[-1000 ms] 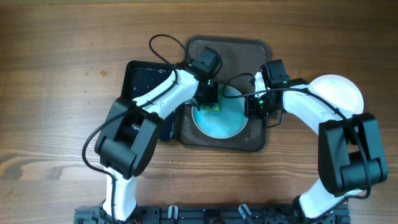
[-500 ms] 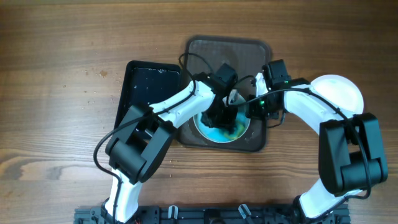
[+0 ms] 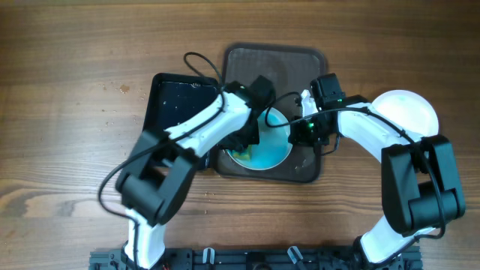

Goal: Clean dirty plates on tray and stack at the side
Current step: 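Put the sponge back in the black tray with the left gripper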

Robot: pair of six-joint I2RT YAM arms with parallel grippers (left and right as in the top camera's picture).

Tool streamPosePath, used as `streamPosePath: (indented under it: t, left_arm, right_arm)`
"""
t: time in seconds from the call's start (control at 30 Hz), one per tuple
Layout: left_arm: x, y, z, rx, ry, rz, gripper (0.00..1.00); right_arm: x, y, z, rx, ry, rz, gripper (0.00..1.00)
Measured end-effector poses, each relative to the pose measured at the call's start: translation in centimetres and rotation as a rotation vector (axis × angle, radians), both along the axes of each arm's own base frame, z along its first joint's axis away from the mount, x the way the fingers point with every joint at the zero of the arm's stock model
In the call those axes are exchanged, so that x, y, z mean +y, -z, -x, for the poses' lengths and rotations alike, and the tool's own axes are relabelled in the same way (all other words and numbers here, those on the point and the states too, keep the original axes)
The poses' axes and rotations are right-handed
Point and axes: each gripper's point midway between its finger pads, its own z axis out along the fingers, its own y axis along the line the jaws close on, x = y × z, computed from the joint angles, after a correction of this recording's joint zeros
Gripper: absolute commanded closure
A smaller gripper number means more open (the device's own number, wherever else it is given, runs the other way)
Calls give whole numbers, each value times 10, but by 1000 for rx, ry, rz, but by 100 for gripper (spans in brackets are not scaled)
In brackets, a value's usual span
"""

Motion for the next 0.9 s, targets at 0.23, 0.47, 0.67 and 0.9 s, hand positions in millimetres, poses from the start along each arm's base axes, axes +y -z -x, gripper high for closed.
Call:
streamPosePath:
  t: [0.23, 0.47, 0.67, 0.9]
  left_arm:
    - [16, -129, -17, -245, -34, 283, 96]
    - [134, -62, -36, -218, -309, 69, 96]
    - [156, -26, -30, -161, -392, 124, 49]
    - [146, -78, -34, -208, -319, 194, 4]
  right_arm:
    - [-12, 2, -4, -4, 26, 34, 96]
    - [-12, 2, -4, -5, 26, 35, 96]
    - [-13, 2, -3, -3, 26, 37, 96]
    - [-14, 3, 0, 10, 27, 45, 96]
